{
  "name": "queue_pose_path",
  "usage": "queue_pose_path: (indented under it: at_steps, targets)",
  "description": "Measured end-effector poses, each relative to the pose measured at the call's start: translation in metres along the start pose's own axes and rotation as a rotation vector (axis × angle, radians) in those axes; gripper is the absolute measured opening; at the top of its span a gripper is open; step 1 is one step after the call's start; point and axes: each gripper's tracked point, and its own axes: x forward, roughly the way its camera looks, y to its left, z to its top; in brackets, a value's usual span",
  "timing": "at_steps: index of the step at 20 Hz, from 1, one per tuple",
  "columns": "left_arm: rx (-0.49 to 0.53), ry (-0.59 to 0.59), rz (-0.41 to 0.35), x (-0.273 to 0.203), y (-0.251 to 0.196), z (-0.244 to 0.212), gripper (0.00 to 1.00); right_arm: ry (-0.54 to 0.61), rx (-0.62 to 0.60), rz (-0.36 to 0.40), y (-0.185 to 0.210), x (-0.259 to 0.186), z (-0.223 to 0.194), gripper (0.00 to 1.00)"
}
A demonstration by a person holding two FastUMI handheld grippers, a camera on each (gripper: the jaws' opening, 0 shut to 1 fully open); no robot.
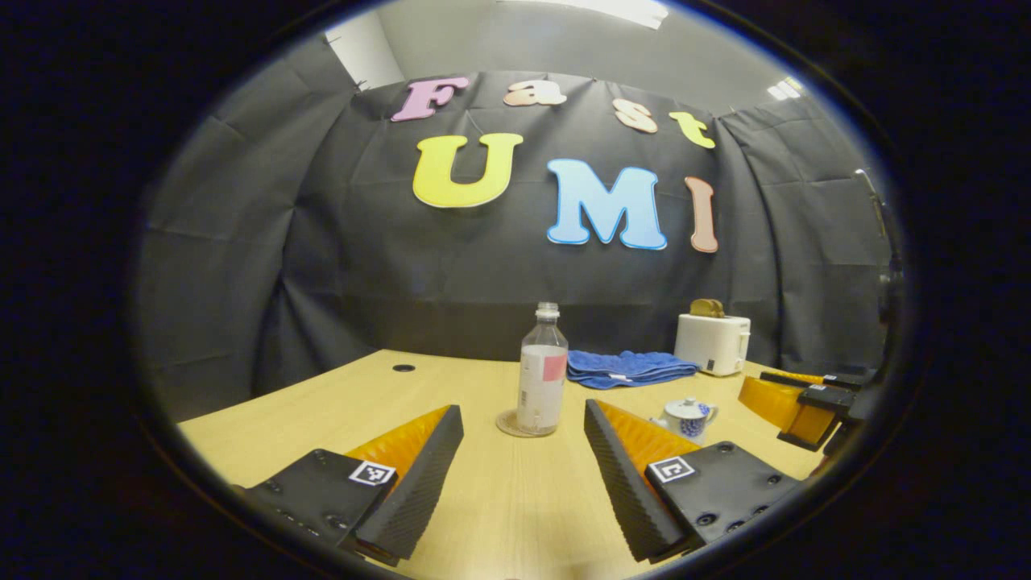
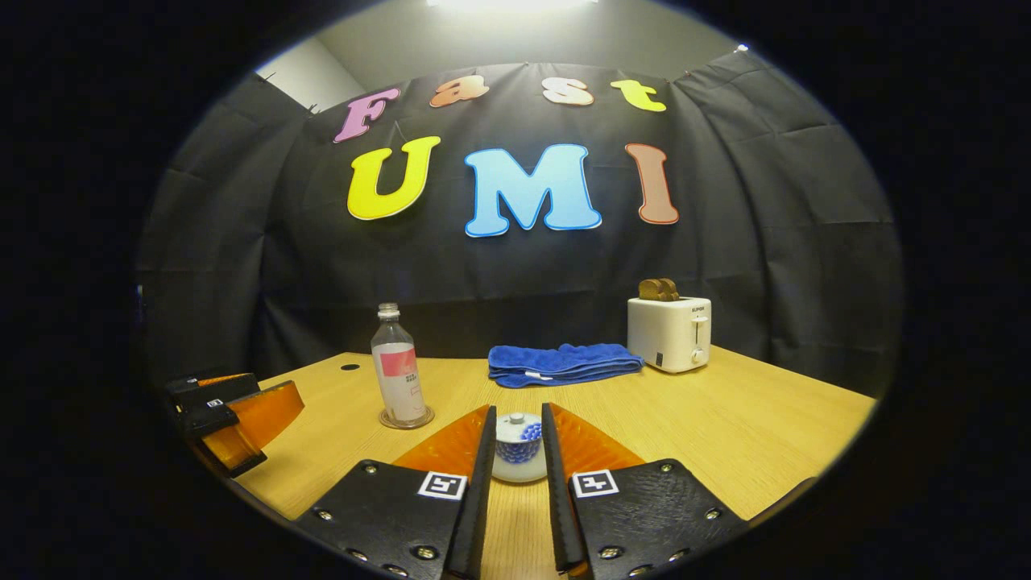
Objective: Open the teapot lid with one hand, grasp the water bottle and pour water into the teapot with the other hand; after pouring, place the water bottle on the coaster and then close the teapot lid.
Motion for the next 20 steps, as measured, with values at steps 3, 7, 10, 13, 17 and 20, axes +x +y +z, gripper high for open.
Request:
queue_pose_path:
  at_steps: [3,7,10,13,17,20]
  targets:
    - [0.015,-0.006,0.009,-0.001,0.001,-0.002,1.0,-0.004,0.001,-0.005,-0.002,-0.002,-0.002,0.33]
    - [0.008,-0.016,0.013,0.004,0.001,-0.005,1.0,0.003,-0.005,-0.008,-0.002,0.0,-0.008,0.34]
    - [0.014,-0.006,0.019,0.01,0.002,-0.011,1.0,0.005,-0.014,-0.01,-0.004,0.002,-0.011,0.34]
    - [0.017,0.002,0.018,0.016,0.002,-0.017,1.0,0.011,-0.019,-0.013,-0.005,0.006,-0.015,0.34]
    - [0.012,0.023,0.008,0.024,0.0,-0.027,1.0,0.022,-0.023,-0.009,-0.001,0.011,-0.019,0.34]
    - [0.037,0.017,0.015,0.029,0.002,-0.026,1.0,0.036,-0.025,-0.008,0.001,0.015,-0.026,0.34]
